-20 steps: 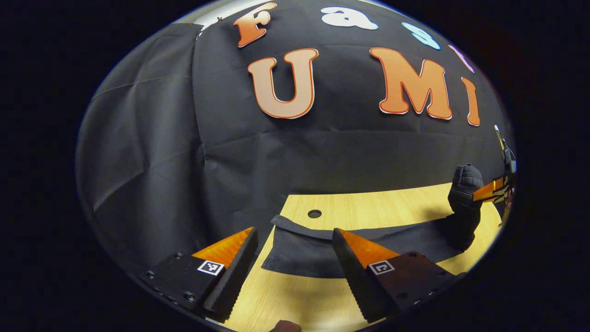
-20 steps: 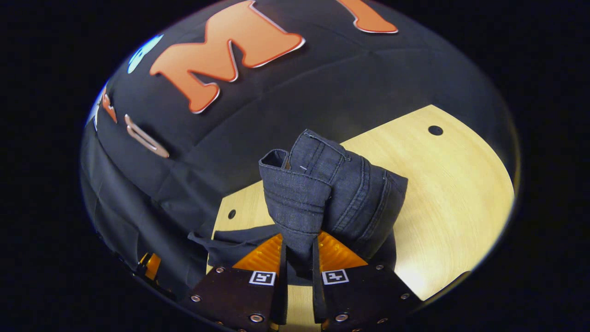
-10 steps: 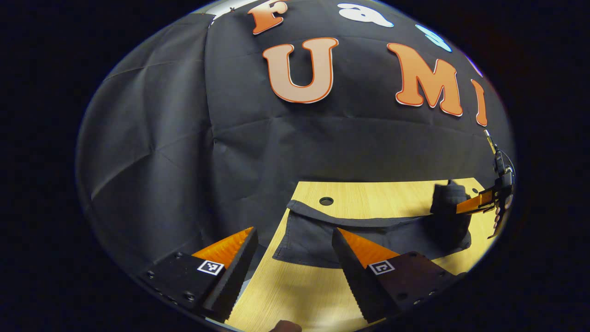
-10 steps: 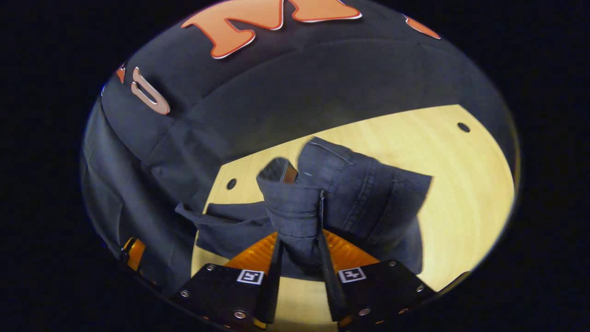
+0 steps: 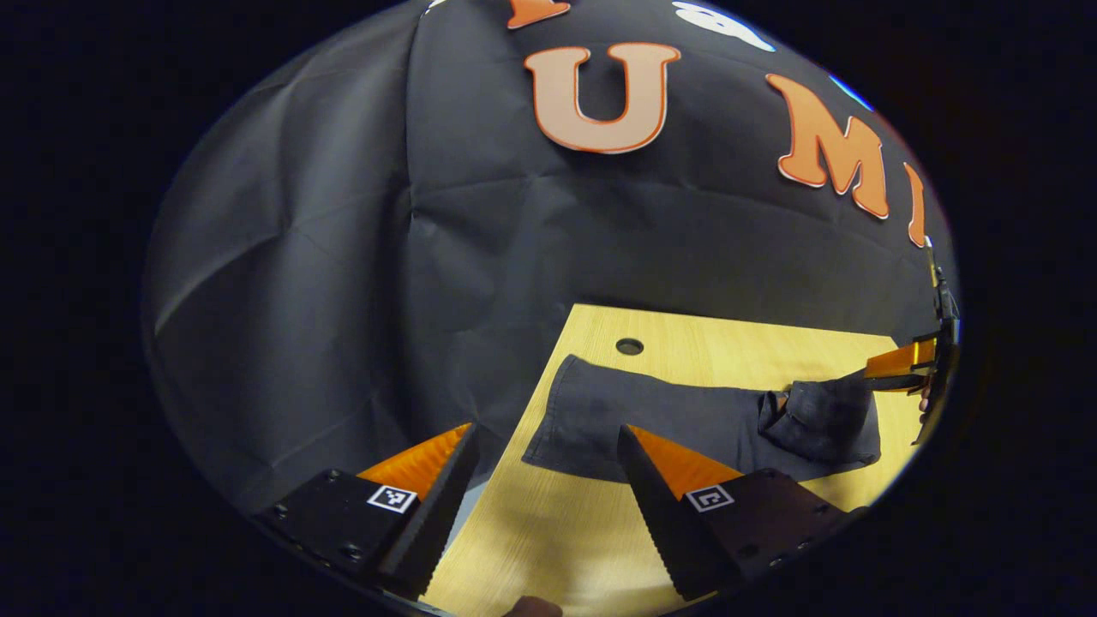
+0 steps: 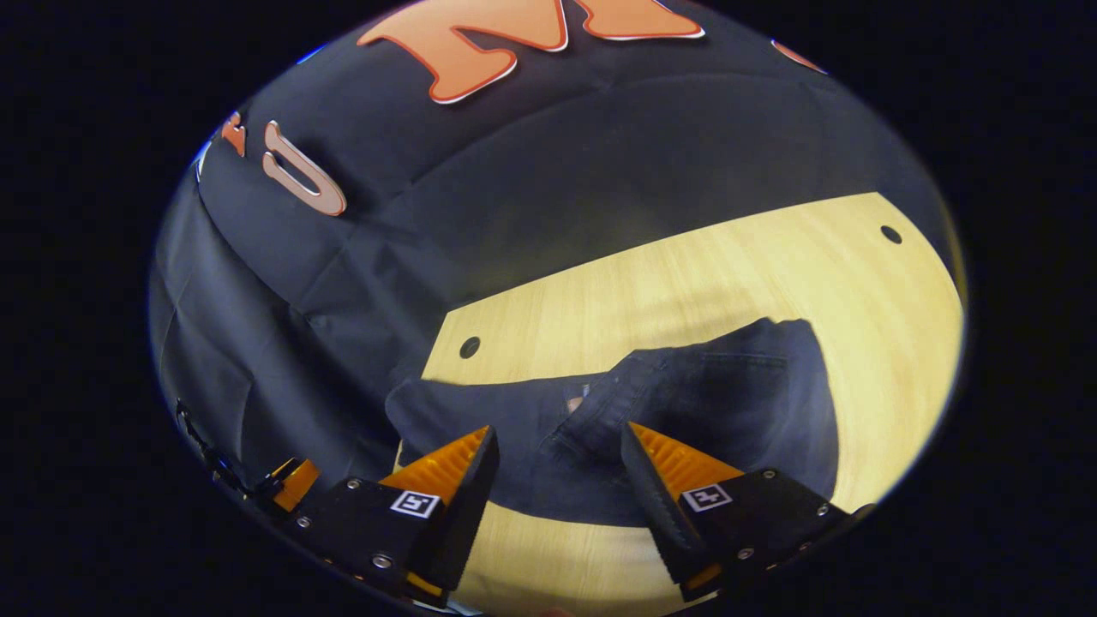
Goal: Grasp the waist and the cuffs of the jeans and fold them to make the two legs overlap; first hold the waist and fold one-third of the jeans toward the cuffs, then hold the cuffs and fold the remaining one-third in the same direction to finish folding.
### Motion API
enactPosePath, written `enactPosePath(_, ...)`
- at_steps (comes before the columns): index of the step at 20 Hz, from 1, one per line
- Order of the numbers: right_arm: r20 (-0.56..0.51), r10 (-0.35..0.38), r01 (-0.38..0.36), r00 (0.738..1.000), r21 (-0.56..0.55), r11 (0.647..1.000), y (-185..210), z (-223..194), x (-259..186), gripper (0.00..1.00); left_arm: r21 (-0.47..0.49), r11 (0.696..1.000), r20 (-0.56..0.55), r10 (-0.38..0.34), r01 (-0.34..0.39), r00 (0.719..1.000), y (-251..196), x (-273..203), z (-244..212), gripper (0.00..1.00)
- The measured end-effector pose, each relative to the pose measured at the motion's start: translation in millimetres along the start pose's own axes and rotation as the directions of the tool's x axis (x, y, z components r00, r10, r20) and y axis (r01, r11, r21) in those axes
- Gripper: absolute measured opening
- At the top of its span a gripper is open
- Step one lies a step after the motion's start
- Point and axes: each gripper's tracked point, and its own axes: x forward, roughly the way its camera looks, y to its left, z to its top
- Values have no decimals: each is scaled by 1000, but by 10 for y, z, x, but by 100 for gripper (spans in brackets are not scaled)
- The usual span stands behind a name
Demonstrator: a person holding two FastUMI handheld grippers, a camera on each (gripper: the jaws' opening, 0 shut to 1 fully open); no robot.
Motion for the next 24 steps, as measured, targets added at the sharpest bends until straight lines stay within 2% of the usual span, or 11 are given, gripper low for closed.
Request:
enactPosePath(3, 43, -44, 44, 998, 3, 999, -140, 145, -186, 96, -44, 999, -91, -18, 14, 996, 84, 239, -214, 98)
enactPosePath(7, 99, -93, 93, 991, 9, 996, -269, 287, -424, 98, -132, 990, -230, -79, 49, 970, 62, 611, -464, 98)
enactPosePath(11, 148, -123, 123, 981, 7, 992, -321, 324, -679, 98, -236, 969, -320, -141, 65, 937, 55, 852, -542, 98)
enactPosePath(12, 157, -131, 131, 979, 14, 991, -331, 326, -737, 98, -250, 967, -354, -144, 55, 924, 71, 930, -583, 96)
enactPosePath(14, 170, -145, 141, 975, 32, 989, -351, 299, -839, 98, -295, 955, -424, -166, 37, 890, 74, 1117, -714, 100)
enactPosePath(18, 184, -194, 187, 964, 55, 981, -518, 204, -1018, 98, -417, 908, -518, -211, -29, 829, 333, 1293, -723, 98)
enactPosePath(22, 195, -224, 208, 955, 98, 973, -630, 124, -1169, 98, -433, 894, -600, -189, -118, 777, 510, 1446, -834, 98)
enactPosePath(24, 189, -230, 214, 955, 102, 972, -651, 76, -1197, 98, -411, 898, -636, -162, -154, 754, 503, 1486, -870, 98)
